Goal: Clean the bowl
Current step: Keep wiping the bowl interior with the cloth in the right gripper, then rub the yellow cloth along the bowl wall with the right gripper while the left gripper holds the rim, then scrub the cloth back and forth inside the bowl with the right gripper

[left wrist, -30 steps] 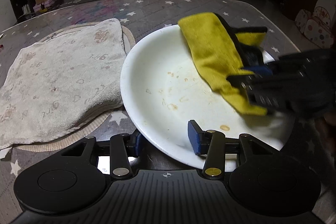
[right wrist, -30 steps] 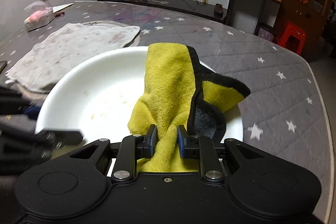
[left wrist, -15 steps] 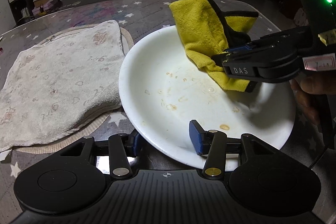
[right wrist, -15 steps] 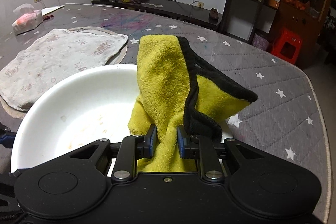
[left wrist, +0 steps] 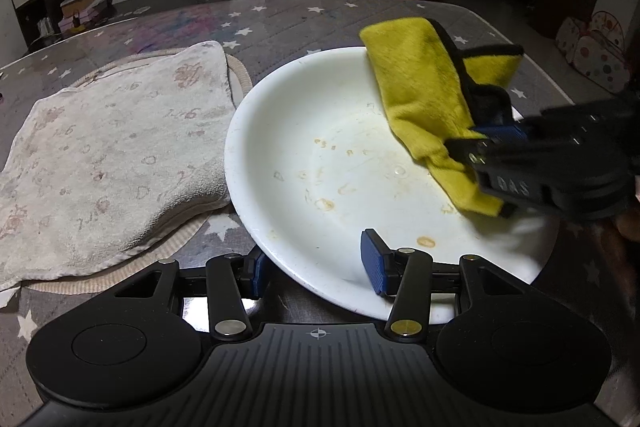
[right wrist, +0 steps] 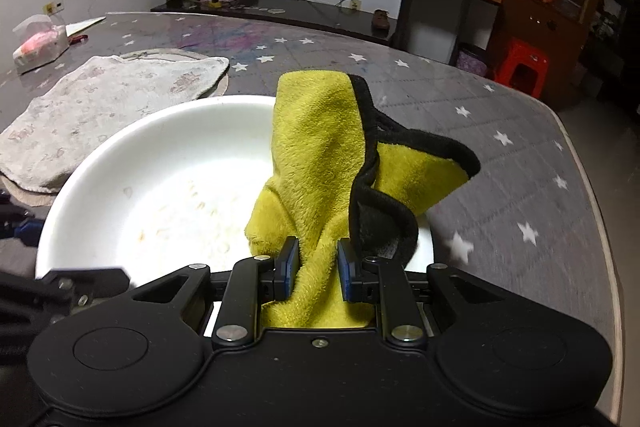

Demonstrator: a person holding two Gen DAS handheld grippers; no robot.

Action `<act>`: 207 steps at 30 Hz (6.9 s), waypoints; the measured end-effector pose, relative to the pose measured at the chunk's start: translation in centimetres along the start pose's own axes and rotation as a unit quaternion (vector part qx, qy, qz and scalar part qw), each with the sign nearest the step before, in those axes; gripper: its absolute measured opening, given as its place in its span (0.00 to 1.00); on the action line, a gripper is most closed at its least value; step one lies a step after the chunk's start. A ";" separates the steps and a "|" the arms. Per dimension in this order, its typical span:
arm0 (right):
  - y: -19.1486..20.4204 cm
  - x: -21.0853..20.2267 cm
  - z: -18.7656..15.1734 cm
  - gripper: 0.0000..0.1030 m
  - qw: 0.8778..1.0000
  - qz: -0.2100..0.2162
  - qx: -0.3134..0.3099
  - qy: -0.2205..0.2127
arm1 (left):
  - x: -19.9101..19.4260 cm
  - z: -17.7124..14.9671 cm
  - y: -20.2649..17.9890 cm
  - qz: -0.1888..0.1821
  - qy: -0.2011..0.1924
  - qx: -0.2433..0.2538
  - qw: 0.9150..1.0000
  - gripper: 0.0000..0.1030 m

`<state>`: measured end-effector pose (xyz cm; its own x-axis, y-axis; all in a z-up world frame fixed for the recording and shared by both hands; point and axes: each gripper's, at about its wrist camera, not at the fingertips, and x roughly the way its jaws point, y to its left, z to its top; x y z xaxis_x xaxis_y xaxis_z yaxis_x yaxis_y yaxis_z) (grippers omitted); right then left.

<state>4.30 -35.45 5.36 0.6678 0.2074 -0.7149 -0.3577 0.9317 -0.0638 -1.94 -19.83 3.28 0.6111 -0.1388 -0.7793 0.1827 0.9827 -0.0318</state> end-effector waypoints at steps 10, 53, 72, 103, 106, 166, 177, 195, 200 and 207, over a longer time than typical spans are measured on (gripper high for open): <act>1.5 -1.9 -0.7 0.21 1.000 0.003 -0.018 0.025 | -0.1 0.0 0.3 -0.015 0.006 0.006 1.000 0.47; 0.4 2.4 2.3 0.20 0.999 -0.017 -0.051 -0.004 | 0.8 1.6 1.6 -0.037 0.035 0.045 0.998 0.48; 1.1 -1.4 -0.8 0.21 0.999 -0.005 -0.042 0.018 | 1.6 2.9 1.7 -0.016 0.039 0.095 0.995 0.47; 0.4 0.0 0.2 0.21 1.000 -0.010 -0.027 0.006 | 1.6 2.8 1.6 -0.011 0.036 0.094 0.995 0.47; 0.3 0.3 0.5 0.21 1.000 -0.012 -0.027 0.005 | 1.6 2.7 1.5 -0.009 0.035 0.089 0.995 0.47; 0.8 -2.0 -1.3 0.21 0.999 0.007 -0.034 0.007 | -0.5 1.1 2.5 -0.091 0.071 -0.023 0.993 0.36; 1.9 -4.0 -2.8 0.21 0.998 0.023 -0.052 0.021 | 0.5 1.7 3.1 -0.112 0.098 0.040 0.988 0.37; 0.7 -2.1 -1.7 0.21 0.999 0.004 -0.036 0.005 | -0.2 1.4 2.6 -0.110 0.092 0.062 0.988 0.39; 0.5 -1.3 -1.0 0.21 0.999 -0.002 -0.036 0.001 | -0.3 1.3 2.5 -0.109 0.092 0.062 0.988 0.39; 0.6 -0.3 -0.2 0.21 0.999 -0.009 -0.039 -0.005 | -0.4 1.2 2.3 -0.105 0.090 0.059 0.989 0.40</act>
<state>3.75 -35.06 5.41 0.6808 0.1935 -0.7064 -0.3946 0.9095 -0.1312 -0.88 -17.62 4.28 0.4049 -0.3045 -0.8622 0.3871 0.9113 -0.1400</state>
